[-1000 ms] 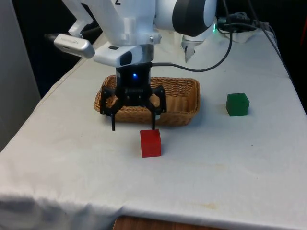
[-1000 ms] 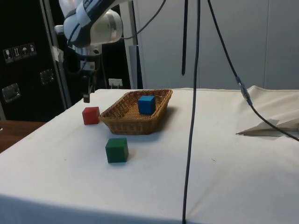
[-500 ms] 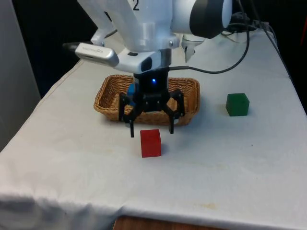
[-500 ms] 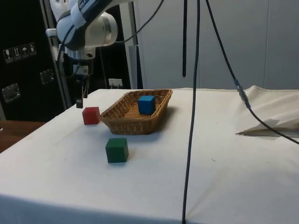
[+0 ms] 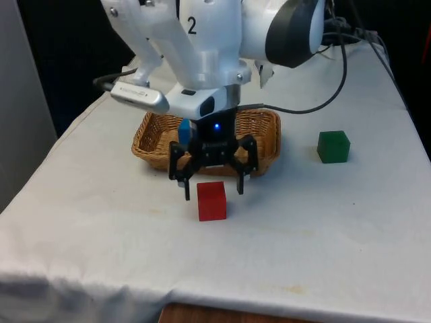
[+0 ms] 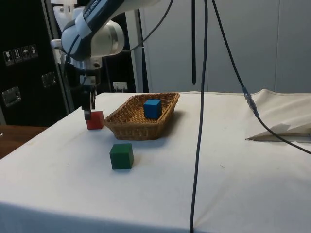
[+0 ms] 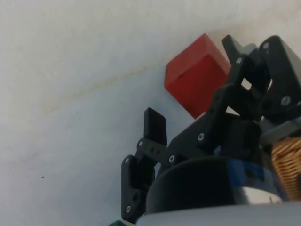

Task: Pick up exactly two blocks and place them into the basket.

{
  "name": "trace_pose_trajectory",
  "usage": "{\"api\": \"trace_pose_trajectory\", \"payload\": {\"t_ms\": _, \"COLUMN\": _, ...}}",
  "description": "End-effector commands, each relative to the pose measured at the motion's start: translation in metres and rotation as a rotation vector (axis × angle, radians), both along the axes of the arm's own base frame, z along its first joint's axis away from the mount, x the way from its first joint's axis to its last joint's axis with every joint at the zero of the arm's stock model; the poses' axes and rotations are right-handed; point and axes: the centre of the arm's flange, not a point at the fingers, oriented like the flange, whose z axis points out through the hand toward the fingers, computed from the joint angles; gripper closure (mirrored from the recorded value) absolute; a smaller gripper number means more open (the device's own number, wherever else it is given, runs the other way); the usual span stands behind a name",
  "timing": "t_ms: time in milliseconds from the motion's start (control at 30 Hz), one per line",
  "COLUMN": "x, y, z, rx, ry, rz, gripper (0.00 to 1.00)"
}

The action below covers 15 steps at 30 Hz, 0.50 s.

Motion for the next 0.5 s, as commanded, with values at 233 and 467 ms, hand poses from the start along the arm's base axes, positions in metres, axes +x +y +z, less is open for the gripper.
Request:
{"api": "trace_pose_trajectory", "payload": {"t_ms": 233, "x": -0.002, "y": -0.009, "z": -0.008, "rx": -0.008, "ry": 0.015, "rz": 0.002, "gripper": 0.00}}
{"api": "trace_pose_trajectory", "payload": {"t_ms": 467, "x": -0.001, "y": 0.001, "z": -0.017, "rx": 0.003, "ry": 0.018, "rz": 0.008, "gripper": 0.00}}
